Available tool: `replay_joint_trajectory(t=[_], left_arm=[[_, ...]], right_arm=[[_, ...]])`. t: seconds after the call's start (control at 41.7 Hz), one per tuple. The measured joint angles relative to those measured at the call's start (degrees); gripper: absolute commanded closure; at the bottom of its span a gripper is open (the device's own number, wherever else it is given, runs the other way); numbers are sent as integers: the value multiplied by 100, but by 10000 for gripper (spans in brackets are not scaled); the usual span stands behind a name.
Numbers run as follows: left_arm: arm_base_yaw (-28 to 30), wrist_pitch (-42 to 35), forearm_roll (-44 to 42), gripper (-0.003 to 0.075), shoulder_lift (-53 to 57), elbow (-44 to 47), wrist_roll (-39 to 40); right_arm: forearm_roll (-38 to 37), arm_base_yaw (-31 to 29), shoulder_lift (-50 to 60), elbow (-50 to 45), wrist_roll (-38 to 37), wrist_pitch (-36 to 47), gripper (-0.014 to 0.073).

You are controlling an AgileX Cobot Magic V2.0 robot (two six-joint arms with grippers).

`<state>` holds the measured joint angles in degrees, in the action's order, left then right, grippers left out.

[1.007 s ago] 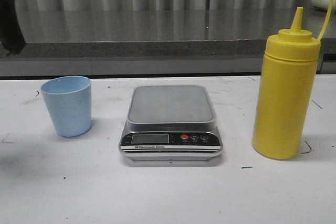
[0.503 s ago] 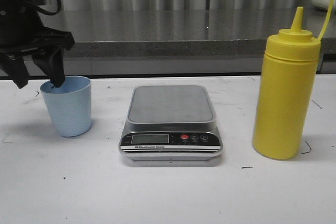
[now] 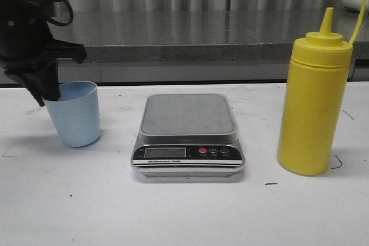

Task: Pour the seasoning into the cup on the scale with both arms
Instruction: 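Grasp the light blue cup with the left gripper and lift it, then lower the cup onto the scale and open the left gripper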

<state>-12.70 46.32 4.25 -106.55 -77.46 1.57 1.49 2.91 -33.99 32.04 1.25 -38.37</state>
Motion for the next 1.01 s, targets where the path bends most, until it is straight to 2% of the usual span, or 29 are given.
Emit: replay_joint_trajectory(t=[0.192,0.408,0.599,0.791,1.007], left_arm=[[-239,326,-60,740,187,-314,0],[-992,532,-63,741,275,-1249,0],[-1556,780,-40,741,-264,-2211,11],[-1736,1053,-52,741,-973,-2834,11],[-1749,1078,-76,739,-1288,-2989,11]], right_arm=[[0,0,0,0,0,0,-27],[0,0,0,0,0,0,-27],[0,0,0,0,0,-5,-27],[0,0,0,0,0,-5,-27],[0,0,0,0,3,-5,-27]])
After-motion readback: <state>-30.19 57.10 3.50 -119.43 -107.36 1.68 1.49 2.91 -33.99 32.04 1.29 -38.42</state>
